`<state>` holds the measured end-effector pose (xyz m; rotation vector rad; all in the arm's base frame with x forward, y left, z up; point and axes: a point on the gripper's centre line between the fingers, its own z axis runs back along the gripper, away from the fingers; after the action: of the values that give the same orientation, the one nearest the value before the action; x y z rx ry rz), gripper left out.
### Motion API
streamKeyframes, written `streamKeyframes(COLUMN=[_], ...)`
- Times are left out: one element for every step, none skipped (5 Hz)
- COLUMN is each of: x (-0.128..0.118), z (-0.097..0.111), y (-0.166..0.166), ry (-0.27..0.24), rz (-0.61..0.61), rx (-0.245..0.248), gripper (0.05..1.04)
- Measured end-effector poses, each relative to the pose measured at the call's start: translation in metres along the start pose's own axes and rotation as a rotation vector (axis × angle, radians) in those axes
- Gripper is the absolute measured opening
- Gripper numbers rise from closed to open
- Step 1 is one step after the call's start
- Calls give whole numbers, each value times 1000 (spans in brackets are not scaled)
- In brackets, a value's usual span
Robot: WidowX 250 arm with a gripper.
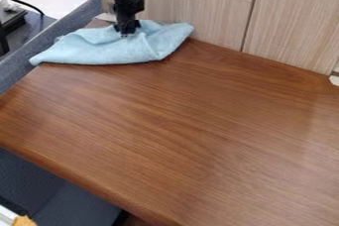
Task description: Fold the cloth from bottom right to top left
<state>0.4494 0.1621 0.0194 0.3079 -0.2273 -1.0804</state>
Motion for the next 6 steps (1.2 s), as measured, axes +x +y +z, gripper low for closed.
streamKeyframes(x=[0,0,0,3,2,5], z=[-2,-4,-9,-2,12,18], y=[-3,-8,-17,-15,-6,-4], ry=[37,64,66,42,35,13], rz=[3,-14,-19,-19,-13,-17], rx=[0,-9,-35,-14,25,31], gripper=[303,590,875,1008,1005,1000])
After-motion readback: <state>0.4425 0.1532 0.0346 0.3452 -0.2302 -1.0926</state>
